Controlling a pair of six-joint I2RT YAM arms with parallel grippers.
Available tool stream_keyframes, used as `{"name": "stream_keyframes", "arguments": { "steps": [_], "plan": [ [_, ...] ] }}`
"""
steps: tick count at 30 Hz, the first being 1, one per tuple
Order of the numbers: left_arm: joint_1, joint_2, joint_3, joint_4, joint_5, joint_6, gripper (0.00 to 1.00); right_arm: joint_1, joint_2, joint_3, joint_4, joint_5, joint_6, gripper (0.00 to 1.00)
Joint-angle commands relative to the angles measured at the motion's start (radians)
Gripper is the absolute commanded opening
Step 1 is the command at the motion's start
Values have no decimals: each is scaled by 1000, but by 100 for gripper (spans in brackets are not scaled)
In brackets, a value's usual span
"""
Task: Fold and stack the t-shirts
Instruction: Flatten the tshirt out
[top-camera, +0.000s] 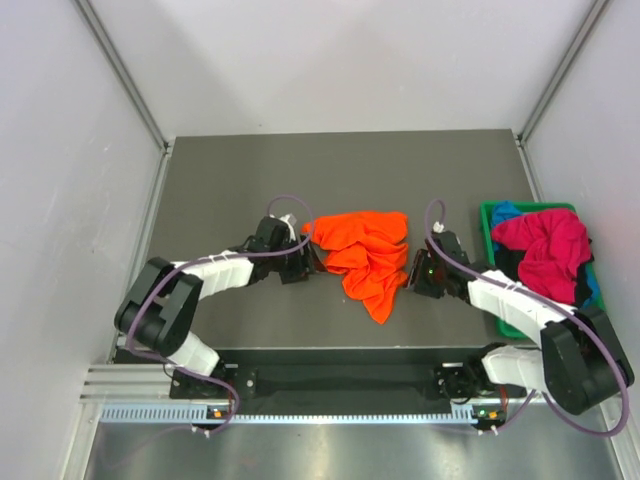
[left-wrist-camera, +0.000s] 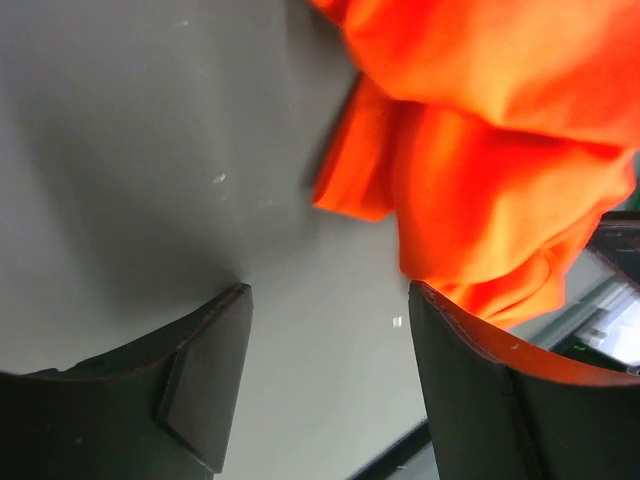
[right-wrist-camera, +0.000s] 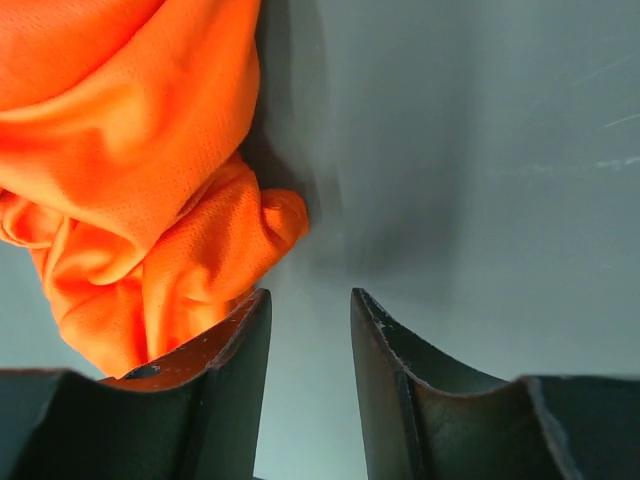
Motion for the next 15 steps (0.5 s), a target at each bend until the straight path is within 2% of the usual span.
{"name": "stream_keyframes", "arguments": {
  "steps": [1, 7, 11, 12, 14, 15],
  "plan": [
    [-4, 44, 6, 141, 8, -23, 70, -9, 11, -13, 158, -25, 13, 39],
    [-7, 151, 72, 158, 18, -8, 70, -9, 50, -39, 248, -65, 10, 41],
    [-14, 216, 111, 138, 23, -9, 63, -9, 74, -42, 267, -74, 14, 40],
    [-15, 220, 114, 141, 28, -9, 55, -9, 77, -42, 271, -74, 13, 39],
    [-17, 224, 117, 146, 35, -12, 44, -9, 87, -33, 275, -68, 10, 31],
    [-17, 224, 120, 143, 37, -12, 25, -9, 90, -22, 267, -56, 8, 26]
  ]
}}
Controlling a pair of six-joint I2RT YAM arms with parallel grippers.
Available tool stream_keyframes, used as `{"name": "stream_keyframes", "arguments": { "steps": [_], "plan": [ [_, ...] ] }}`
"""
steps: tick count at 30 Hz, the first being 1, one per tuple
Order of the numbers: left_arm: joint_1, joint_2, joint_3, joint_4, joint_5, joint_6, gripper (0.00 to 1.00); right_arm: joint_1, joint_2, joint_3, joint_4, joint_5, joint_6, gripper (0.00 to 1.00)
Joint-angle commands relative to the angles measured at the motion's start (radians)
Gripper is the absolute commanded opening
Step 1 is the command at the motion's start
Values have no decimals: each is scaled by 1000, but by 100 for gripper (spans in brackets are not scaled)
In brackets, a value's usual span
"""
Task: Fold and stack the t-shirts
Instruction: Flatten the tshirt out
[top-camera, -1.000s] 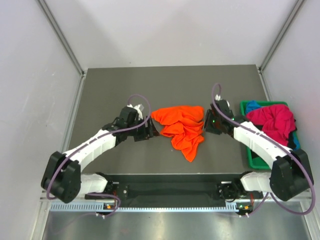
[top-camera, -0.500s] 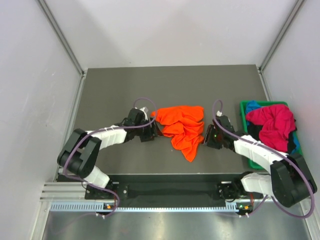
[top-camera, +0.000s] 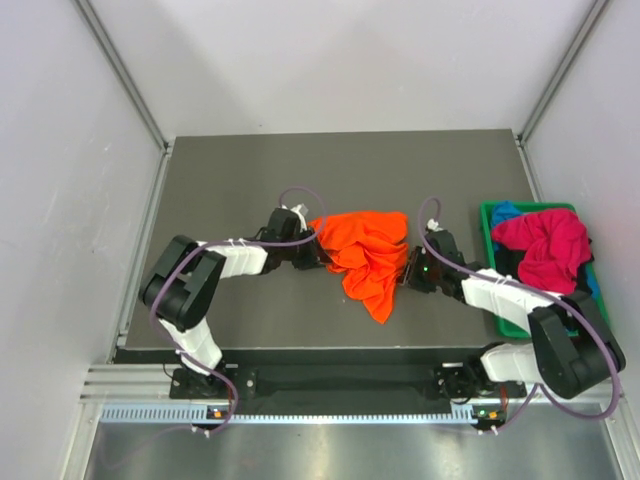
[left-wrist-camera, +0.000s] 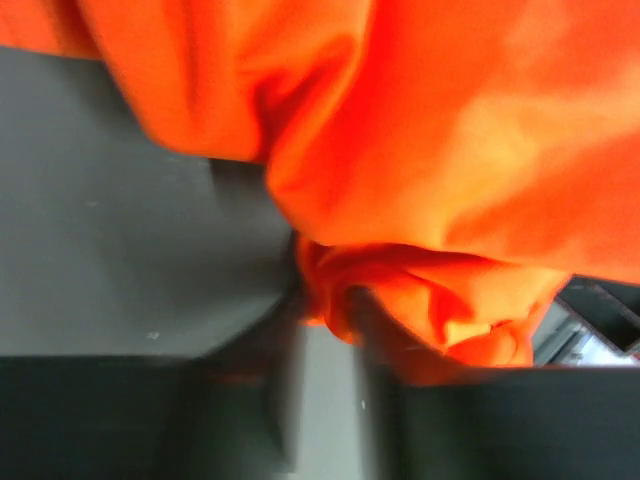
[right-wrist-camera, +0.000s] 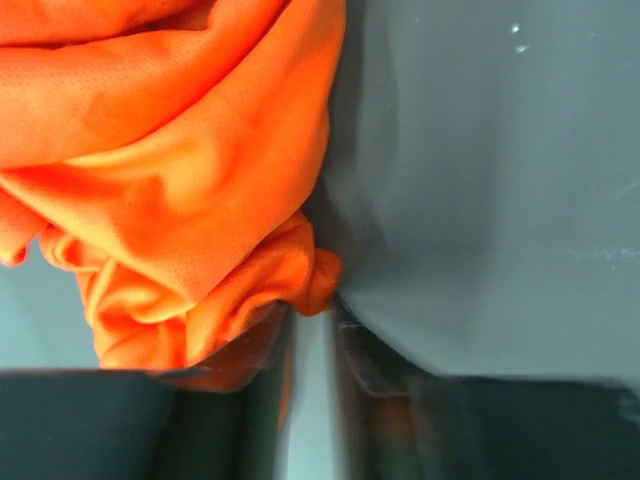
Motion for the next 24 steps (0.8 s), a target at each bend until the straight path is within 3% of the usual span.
{"name": "stream_keyframes", "arguments": {
  "steps": [1, 2, 3, 8, 12, 16, 24],
  "plan": [
    [-7, 21, 21, -29, -6, 19, 15, -8, 9, 28, 31, 19, -3, 14],
    [-7, 9, 33, -67, -7, 33, 3, -8, 6, 62, 11, 33, -5, 8],
    [-7, -2, 47, -95, -19, 42, 0, -9, 0, 81, -11, 72, -5, 0],
    [-7, -160, 165, -334, -136, 140, 0, -11, -74, 249, -238, 246, -1, 0],
    [-6, -299, 270, -588, -324, 205, 0, -13, -158, 341, -359, 333, -11, 0],
    [1, -437, 334, -684, -479, 225, 0, -14, -264, 442, -482, 366, -20, 0],
    [1, -599, 406, -825, -484, 208, 0, -13, -436, 602, -675, 387, -12, 0]
  ]
}}
